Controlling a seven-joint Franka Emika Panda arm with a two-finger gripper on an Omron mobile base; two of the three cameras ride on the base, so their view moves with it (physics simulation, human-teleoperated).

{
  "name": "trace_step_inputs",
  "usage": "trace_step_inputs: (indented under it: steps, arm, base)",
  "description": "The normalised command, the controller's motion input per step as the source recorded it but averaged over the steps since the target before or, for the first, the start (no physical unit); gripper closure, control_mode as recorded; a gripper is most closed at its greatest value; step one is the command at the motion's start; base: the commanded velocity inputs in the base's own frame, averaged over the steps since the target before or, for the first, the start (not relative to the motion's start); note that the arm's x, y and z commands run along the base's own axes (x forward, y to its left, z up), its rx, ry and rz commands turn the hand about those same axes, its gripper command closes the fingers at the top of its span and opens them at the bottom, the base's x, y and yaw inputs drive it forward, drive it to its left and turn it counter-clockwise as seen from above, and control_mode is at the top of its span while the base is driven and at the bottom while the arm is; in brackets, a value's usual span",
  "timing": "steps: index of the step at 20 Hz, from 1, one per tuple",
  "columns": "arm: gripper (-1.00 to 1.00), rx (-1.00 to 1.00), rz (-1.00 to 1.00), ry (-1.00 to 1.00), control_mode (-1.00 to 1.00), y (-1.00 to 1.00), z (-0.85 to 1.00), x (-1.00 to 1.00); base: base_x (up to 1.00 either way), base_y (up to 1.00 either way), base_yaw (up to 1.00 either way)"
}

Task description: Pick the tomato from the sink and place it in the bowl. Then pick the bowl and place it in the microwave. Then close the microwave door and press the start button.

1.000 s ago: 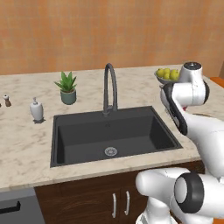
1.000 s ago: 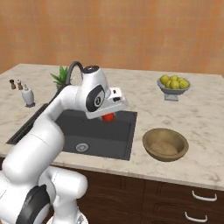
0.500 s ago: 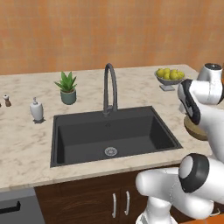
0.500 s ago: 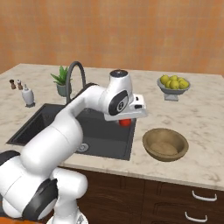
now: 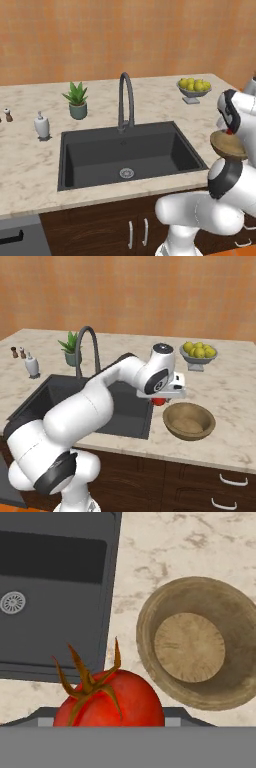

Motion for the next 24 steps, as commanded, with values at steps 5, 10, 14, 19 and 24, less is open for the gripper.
trace_step_inputs:
  steps: [5, 10, 14, 19, 24]
  arm:
    - [1.0, 0.05, -0.03, 0.04, -1.0, -0.3, -0.19, 0.29]
    - [1.0, 0.0, -0.09, 0.02, -1.0, -0.29, -0.31, 0.34]
    - [1.0, 0.0, -0.07, 0.0, -1.0, -0.36, -0.41, 0.38]
    - [1.0, 0.0, -0.06, 0.0, -1.0, -0.33, -0.44, 0.16]
    - [1.0, 0.0, -0.06, 0.0, -1.0, -0.17, -0.46, 0.0]
  base:
    - [0.0, 0.0, 0.0]
    - [0.0, 0.0, 0.0]
    - [0.0, 0.0, 0.0]
    - [0.0, 0.0, 0.0]
    - [0.0, 0.0, 0.0]
